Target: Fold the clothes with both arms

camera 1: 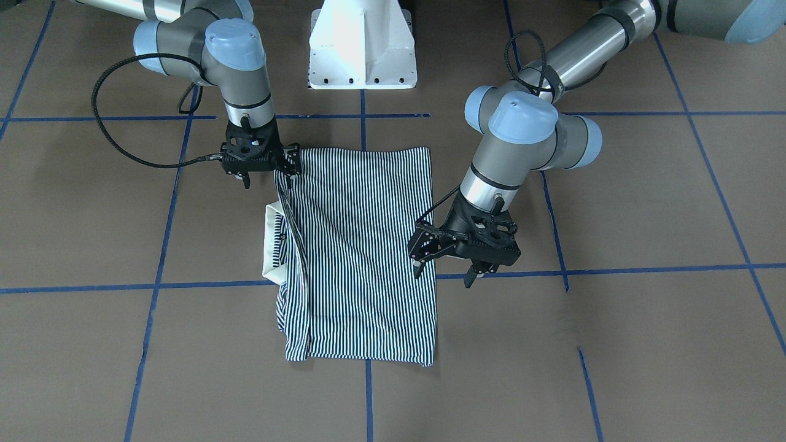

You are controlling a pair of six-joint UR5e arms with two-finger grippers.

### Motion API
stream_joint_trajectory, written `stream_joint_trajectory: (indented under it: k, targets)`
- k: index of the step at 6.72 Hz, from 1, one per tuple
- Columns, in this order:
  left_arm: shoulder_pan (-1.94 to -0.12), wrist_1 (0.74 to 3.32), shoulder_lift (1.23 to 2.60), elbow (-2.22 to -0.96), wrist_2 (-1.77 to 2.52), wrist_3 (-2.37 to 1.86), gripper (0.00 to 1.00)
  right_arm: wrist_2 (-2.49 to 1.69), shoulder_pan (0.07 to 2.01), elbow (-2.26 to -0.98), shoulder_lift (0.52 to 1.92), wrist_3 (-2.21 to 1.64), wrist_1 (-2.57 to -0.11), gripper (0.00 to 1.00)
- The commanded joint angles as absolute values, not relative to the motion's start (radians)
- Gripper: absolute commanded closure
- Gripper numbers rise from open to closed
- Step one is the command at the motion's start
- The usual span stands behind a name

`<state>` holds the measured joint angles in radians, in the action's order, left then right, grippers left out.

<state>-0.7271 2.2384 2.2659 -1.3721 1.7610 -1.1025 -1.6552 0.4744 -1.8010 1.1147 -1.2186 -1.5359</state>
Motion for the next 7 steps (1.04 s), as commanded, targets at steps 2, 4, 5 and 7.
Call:
stream_joint_trajectory:
  k: [2, 4, 5, 7]
  targets:
    - [-0.727, 2.243, 2.264, -1.371, 1.763, -1.101, 0.0, -1.661, 0.535, -1.625, 0.964, -1.132, -1.594, 0.0]
    - [-0.727, 2.243, 2.263, -1.371, 1.763, -1.101, 0.0, -1.69, 0.535, -1.591, 0.954, -1.129, -1.592, 0.0]
    - [-0.729, 2.244, 2.261, -1.367, 1.763, -1.098, 0.0, -1.707, 0.535, -1.591, 0.953, -1.129, -1.592, 0.0]
    - [-0.727, 2.255, 2.263, -1.359, 1.763, -1.098, 0.0, -1.712, 0.535, -1.579, 0.953, -1.129, -1.594, 0.0]
